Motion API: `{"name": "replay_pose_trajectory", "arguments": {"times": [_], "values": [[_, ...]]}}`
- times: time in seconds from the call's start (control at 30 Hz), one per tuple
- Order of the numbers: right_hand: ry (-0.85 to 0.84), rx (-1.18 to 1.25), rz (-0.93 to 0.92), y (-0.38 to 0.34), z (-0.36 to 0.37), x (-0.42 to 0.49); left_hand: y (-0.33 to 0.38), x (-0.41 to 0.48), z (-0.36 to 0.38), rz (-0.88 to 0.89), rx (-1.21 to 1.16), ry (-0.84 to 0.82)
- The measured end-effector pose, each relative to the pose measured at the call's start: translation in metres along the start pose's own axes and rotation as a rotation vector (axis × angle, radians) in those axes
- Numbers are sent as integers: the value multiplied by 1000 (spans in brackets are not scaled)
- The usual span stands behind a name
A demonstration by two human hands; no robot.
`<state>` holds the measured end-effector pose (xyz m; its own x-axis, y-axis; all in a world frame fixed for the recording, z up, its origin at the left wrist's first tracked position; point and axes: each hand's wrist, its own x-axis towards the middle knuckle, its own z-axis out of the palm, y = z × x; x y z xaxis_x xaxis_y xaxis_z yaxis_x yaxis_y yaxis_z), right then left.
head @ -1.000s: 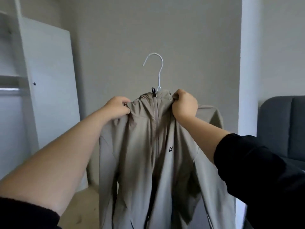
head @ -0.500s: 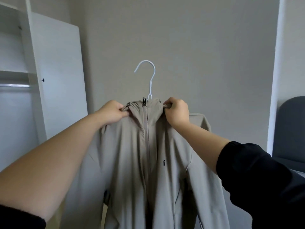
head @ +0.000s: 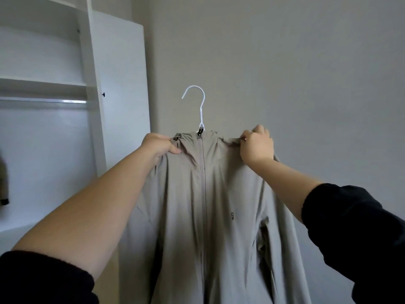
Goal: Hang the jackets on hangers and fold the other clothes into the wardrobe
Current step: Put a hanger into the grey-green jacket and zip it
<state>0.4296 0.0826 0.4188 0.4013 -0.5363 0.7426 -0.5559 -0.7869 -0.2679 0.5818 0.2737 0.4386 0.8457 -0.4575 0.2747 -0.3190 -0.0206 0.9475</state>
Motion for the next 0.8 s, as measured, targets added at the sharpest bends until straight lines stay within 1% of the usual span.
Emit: {"name": "replay_pose_trajectory", "arguments": {"times": [0.03, 0.07, 0.1, 0.17, 0.2, 0.3, 0.37, 0.43, 0.5, 0.57, 0.7, 0.73, 0.8], "values": [[48, 117, -19, -9, 1, -4, -2, -1, -1, -3, -11, 4], [41, 248, -7, -20, -1, -9, -5, 0, -2, 1, -17, 10], [-26, 389, 35, -31, -3, -13, -8, 1, -2, 5, -28, 13], [-225, 676, 184, -53, -9, -23, -11, 0, 1, 15, -33, 0], [-331, 763, 265, -60, -10, -27, -11, -2, 4, 27, -21, -25], [-627, 909, 444, -65, -11, -29, -13, -10, 12, 46, 5, -96], [-759, 1023, 516, -63, -13, -25, -17, -14, 15, 27, 6, -141], [-794, 1076, 585, -59, -15, -23, -22, -19, 17, -43, -44, -202], [-787, 1062, 633, -53, -13, -25, -28, -22, 20, -163, -171, -274], [-771, 1074, 662, -46, -9, -31, -37, -21, 23, -234, -214, -303], [-718, 1183, 660, -30, -8, -43, -53, -12, 24, -152, -197, -163], [-734, 1178, 643, -24, -6, -47, -54, -11, 23, -170, -239, -152], [-828, 1065, 605, -13, 2, -61, -58, -8, 23, -215, -335, -158]]}}
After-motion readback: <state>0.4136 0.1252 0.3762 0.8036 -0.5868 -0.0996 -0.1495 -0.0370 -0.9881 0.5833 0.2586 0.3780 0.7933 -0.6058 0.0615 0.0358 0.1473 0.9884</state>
